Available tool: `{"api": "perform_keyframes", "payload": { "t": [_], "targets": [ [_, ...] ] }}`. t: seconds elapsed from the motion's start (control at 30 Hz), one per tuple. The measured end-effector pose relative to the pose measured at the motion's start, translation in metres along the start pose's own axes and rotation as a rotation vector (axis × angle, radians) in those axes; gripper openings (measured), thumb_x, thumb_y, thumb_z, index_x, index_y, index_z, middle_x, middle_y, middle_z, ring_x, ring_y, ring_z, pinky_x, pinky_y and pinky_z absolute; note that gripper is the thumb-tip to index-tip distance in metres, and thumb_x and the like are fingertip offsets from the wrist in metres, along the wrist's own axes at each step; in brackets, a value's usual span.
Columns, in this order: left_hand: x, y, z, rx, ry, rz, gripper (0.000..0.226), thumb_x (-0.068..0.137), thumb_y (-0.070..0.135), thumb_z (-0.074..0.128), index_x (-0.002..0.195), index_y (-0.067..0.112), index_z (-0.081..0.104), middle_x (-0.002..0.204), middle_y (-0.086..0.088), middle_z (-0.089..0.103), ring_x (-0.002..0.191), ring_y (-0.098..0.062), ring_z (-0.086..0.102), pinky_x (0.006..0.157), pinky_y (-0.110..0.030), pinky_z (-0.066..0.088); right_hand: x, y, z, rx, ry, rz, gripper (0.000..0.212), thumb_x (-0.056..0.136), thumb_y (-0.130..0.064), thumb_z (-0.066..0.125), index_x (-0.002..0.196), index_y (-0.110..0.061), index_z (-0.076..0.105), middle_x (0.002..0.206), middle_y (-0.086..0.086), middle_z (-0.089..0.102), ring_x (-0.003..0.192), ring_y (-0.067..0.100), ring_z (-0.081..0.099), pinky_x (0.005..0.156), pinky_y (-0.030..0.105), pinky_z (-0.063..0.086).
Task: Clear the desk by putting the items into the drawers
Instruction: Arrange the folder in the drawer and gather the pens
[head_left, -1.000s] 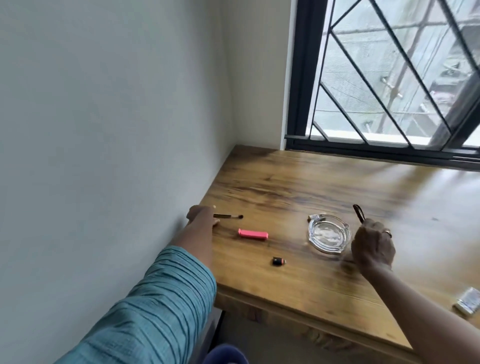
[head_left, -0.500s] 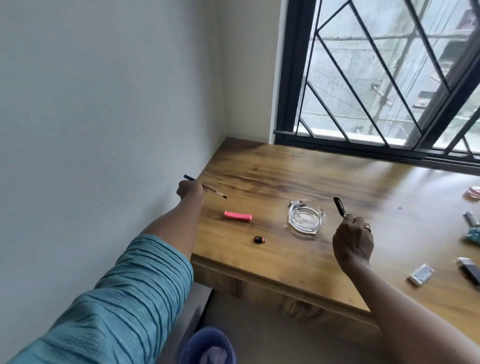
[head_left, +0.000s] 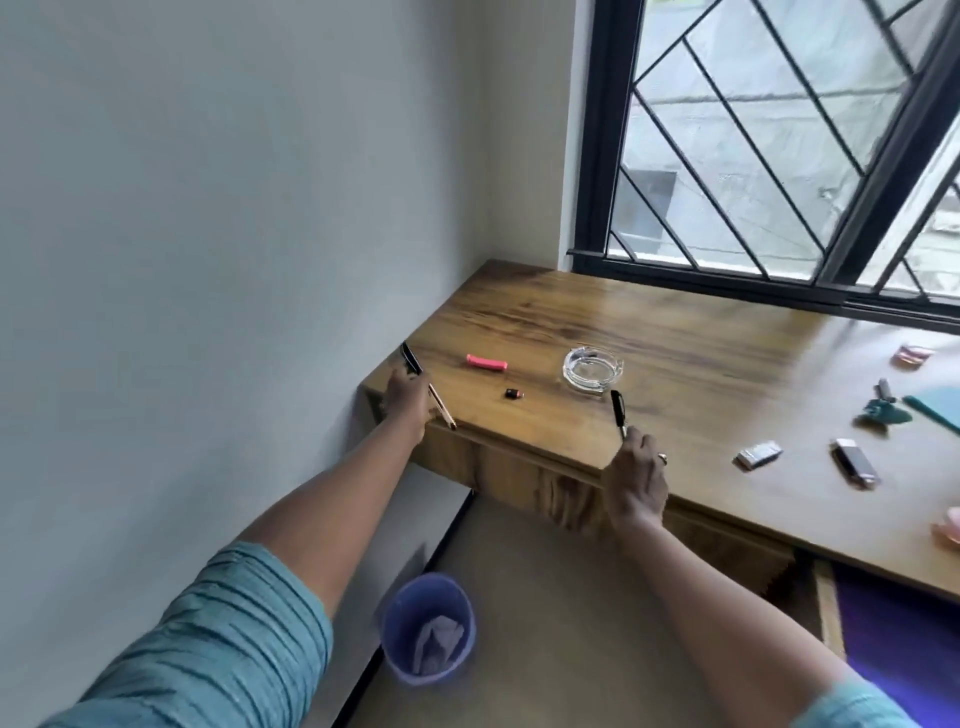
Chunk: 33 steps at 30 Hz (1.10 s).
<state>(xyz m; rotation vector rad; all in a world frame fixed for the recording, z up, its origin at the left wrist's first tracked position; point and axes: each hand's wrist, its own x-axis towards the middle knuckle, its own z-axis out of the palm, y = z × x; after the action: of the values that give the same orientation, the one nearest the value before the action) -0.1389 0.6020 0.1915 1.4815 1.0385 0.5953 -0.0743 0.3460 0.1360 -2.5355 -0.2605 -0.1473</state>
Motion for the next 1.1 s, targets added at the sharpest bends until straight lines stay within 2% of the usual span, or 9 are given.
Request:
{"api": "perform_keyframes", "payload": {
  "t": [0.17,0.3,0.4,0.47,0.67,0.77,0.83,0.93,1.1],
  "targets": [
    [-0.069,-0.027,-0.004,-0.066,-0.086,-0.065,0.038,0.093,0.007,0.051,0.130,0.004,0.046,0.117,-0.013,0.050,0.096,-0.021,0.051,0.075,-0.038,0.054,-0.045,-0.005,-0.001,0.052,-0.054,-0.015,0.037,0.089,0.001,0.040,0.124,-0.004,0.050,0.117,0.017,0.056,0.106,0.037,0.056,0.085,0.039,0.047],
    [-0.128,-0.054,0.013,-0.021,-0.219,-0.105,0.036,0.092,-0.002,0.048,0.128,-0.001,0.046,0.109,-0.013,0.051,0.095,-0.022,0.052,0.086,-0.044,0.051,-0.083,0.010,-0.015,0.054,-0.018,-0.017,0.035,0.089,0.000,0.040,0.121,-0.003,0.052,0.118,0.016,0.056,0.110,0.033,0.054,0.088,0.036,0.046],
    [-0.183,-0.065,0.029,-0.031,-0.289,-0.114,0.011,0.091,-0.005,0.047,0.089,0.006,0.051,0.085,-0.007,0.047,0.075,-0.017,0.051,0.070,-0.036,0.052,-0.111,0.034,-0.036,0.086,0.041,0.007,0.027,0.089,-0.004,0.043,0.113,-0.001,0.056,0.112,0.020,0.058,0.106,0.037,0.055,0.085,0.038,0.046],
    [-0.218,-0.074,0.042,-0.053,-0.366,-0.118,0.026,0.090,-0.006,0.049,0.072,0.012,0.043,0.076,-0.003,0.043,0.067,-0.012,0.049,0.063,-0.033,0.051,-0.128,0.059,-0.054,0.078,0.082,0.014,0.026,0.087,-0.005,0.048,0.110,0.001,0.058,0.108,0.021,0.059,0.103,0.038,0.056,0.082,0.039,0.047],
    [-0.330,-0.098,0.101,0.033,-0.615,-0.088,0.011,0.086,-0.002,0.061,0.087,0.007,0.057,0.087,-0.007,0.055,0.066,-0.011,0.056,0.048,-0.021,0.056,-0.177,0.161,-0.111,-0.010,0.165,0.141,0.028,0.086,-0.007,0.051,0.112,0.001,0.057,0.109,0.025,0.060,0.101,0.040,0.057,0.081,0.041,0.047],
    [-0.384,-0.102,0.131,0.244,-0.722,0.051,0.036,0.081,0.006,0.069,0.116,0.004,0.062,0.108,-0.011,0.066,0.085,-0.025,0.067,0.068,-0.033,0.061,-0.201,0.211,-0.135,-0.036,0.171,0.274,0.029,0.086,-0.006,0.050,0.113,0.000,0.057,0.112,0.024,0.060,0.105,0.039,0.056,0.083,0.041,0.046],
    [-0.417,-0.105,0.144,0.391,-0.779,0.149,0.038,0.081,0.009,0.068,0.119,0.005,0.063,0.107,-0.007,0.065,0.097,-0.020,0.064,0.082,-0.027,0.054,-0.215,0.238,-0.148,-0.040,0.142,0.343,0.028,0.085,-0.004,0.050,0.111,0.001,0.058,0.110,0.025,0.061,0.103,0.039,0.057,0.083,0.039,0.046],
    [-0.457,-0.126,0.166,0.579,-0.884,0.181,0.021,0.082,0.009,0.064,0.103,0.006,0.067,0.095,-0.008,0.064,0.089,-0.019,0.061,0.076,-0.024,0.048,-0.233,0.269,-0.157,-0.015,0.015,0.439,0.023,0.085,-0.004,0.050,0.105,0.002,0.059,0.105,0.024,0.064,0.100,0.035,0.060,0.079,0.033,0.045],
    [-0.492,-0.168,0.188,0.872,-0.938,0.127,0.017,0.088,-0.001,0.048,0.093,-0.002,0.064,0.108,-0.022,0.067,0.092,-0.035,0.069,0.070,-0.038,0.059,-0.253,0.297,-0.147,-0.054,-0.215,0.534,0.024,0.086,-0.011,0.052,0.105,-0.003,0.063,0.107,0.020,0.067,0.102,0.034,0.062,0.077,0.032,0.048]
  ]
}}
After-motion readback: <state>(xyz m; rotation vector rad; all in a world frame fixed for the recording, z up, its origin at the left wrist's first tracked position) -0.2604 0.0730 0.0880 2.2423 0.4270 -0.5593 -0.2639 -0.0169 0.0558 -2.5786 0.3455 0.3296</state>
